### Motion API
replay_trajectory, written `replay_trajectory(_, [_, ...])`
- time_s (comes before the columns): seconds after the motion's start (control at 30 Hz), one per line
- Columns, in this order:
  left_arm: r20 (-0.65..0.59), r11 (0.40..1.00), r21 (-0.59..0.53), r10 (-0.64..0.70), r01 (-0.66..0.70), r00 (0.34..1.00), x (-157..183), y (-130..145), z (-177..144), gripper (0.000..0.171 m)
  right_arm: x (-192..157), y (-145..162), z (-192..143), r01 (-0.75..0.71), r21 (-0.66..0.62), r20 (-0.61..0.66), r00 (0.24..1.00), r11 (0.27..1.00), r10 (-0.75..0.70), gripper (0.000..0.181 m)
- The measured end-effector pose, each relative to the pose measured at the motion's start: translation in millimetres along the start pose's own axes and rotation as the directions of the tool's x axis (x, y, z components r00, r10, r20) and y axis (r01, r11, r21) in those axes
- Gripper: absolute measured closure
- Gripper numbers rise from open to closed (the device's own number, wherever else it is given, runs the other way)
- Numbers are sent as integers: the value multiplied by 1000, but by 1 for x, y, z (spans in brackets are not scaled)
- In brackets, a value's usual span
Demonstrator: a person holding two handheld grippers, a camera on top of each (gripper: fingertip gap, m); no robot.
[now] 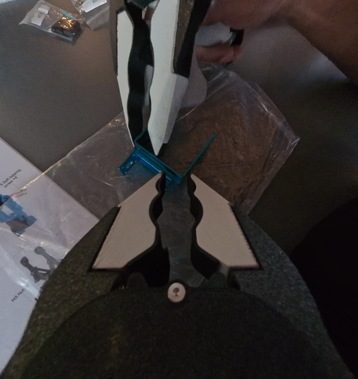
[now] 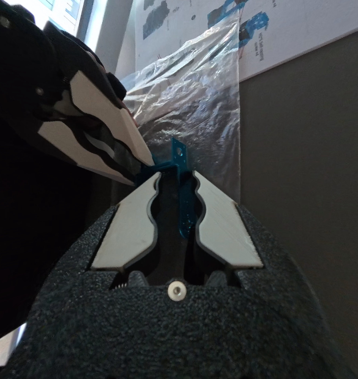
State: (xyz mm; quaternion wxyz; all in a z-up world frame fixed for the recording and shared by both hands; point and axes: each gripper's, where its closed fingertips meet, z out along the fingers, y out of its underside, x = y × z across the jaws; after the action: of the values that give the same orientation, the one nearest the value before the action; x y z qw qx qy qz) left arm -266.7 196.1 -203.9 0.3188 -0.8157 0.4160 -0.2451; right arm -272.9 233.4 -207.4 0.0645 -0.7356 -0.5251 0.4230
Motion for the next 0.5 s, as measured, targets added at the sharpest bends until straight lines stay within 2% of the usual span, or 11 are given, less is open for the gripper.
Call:
replay_trajectory(0.13, [5, 1000, -1, 6, -6, 1000, 0, 0, 0, 152, 1, -1, 0, 0, -13, -25, 1000, 1000, 0, 155])
replay_trajectory(0.17, [0, 1000, 0, 4, -4, 1000, 0, 0, 0, 152, 5, -2, -1, -21, -2, -32, 999, 1000, 21, 168])
replay_trajectory(0.2, [4, 1000, 2, 3, -3, 1000, -1, 0, 0, 152, 6, -2, -1, -30, 6, -18, 999, 1000, 31, 168])
replay_trajectory(0.27, [1, 1000, 0, 3, -3, 1000, 0, 0, 0, 152, 5, -1, 0, -43, 12, 11, 999, 999, 43, 166])
replay_trajectory(0.4, [0, 1000, 0, 0, 0, 1000, 0, 1, 0, 152, -3, -1, 0, -16, 4, 26, 1000, 1000, 16, 148])
replay_trajectory(0.5, [1, 1000, 0, 3, -3, 1000, 1, 1, 0, 152, 0, 0, 1, -6, -7, -8, 1000, 1000, 6, 153])
